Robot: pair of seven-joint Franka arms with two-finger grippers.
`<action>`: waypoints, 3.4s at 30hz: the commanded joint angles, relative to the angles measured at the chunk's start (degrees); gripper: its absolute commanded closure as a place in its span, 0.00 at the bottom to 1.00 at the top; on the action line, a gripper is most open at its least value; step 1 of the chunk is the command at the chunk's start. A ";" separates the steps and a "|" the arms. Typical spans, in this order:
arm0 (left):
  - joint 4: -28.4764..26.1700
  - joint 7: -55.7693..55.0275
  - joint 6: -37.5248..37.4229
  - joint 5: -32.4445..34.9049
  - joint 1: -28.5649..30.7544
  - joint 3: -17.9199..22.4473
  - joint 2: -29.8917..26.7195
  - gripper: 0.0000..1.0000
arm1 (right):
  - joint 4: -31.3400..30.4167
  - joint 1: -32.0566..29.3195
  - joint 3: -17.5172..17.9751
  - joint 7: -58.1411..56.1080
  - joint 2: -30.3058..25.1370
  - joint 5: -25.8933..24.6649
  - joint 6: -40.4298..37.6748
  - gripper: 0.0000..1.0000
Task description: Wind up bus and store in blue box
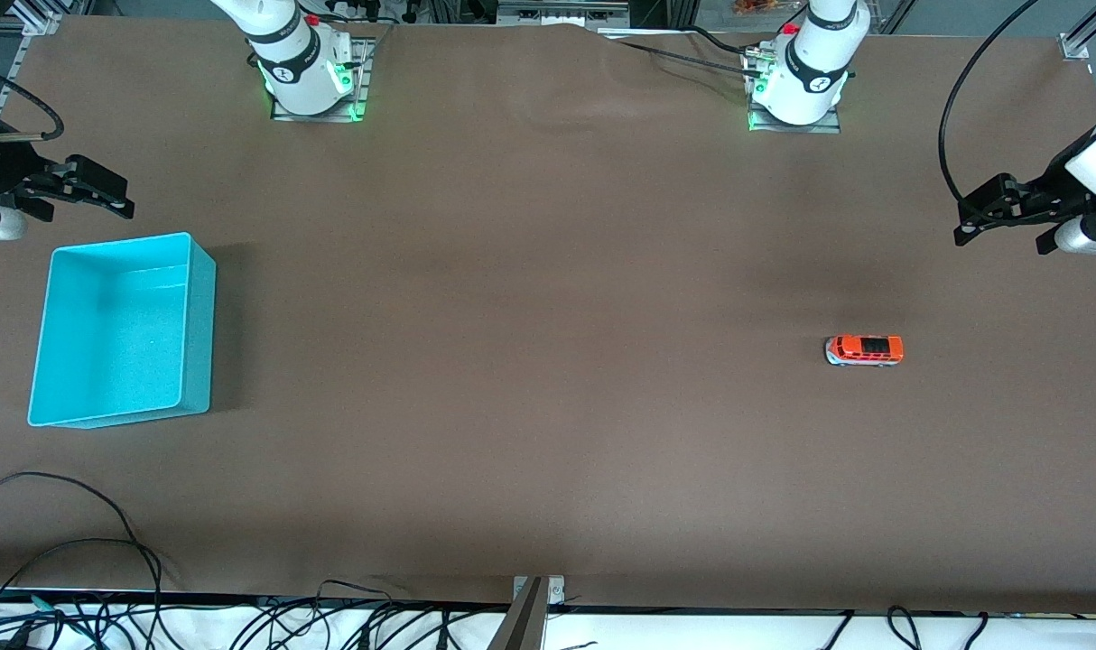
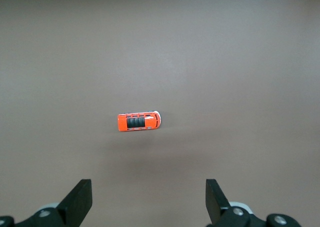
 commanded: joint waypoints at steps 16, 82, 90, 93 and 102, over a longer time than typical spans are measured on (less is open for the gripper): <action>1.08 -0.59 -1.01 1.04 0.03 -0.10 0.42 0.00 | 0.88 -0.17 -0.11 0.48 0.24 0.59 -0.66 0.00; 2.75 31.55 2.93 2.19 3.36 0.17 11.75 0.00 | 0.88 -0.17 -0.11 0.48 0.24 0.59 -0.57 0.00; 2.31 49.66 8.65 2.80 6.44 0.16 17.81 0.00 | 0.88 -0.17 -0.11 0.48 0.24 0.67 -0.57 0.00; 2.23 54.41 11.11 3.68 6.88 0.16 20.01 0.00 | 0.88 -0.17 -0.11 0.48 0.24 0.67 -0.57 0.00; 1.44 67.16 16.13 3.77 9.17 0.08 24.93 0.00 | 0.88 -0.17 -0.11 0.48 0.24 0.67 -0.49 0.00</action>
